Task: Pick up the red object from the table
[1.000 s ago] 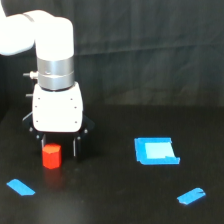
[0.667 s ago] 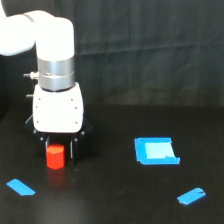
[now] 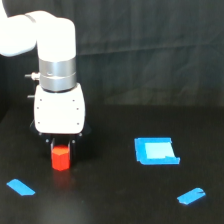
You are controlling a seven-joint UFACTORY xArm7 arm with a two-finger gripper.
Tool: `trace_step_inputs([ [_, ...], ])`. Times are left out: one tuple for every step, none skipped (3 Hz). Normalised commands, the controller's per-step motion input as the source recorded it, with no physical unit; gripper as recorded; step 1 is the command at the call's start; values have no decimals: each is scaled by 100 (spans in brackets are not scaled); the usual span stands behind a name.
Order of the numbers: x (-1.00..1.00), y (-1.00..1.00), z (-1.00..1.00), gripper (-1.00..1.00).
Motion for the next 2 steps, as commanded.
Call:
trace_step_inputs([
  [8, -9, 100, -99],
  [-2, -4, 97, -100],
])
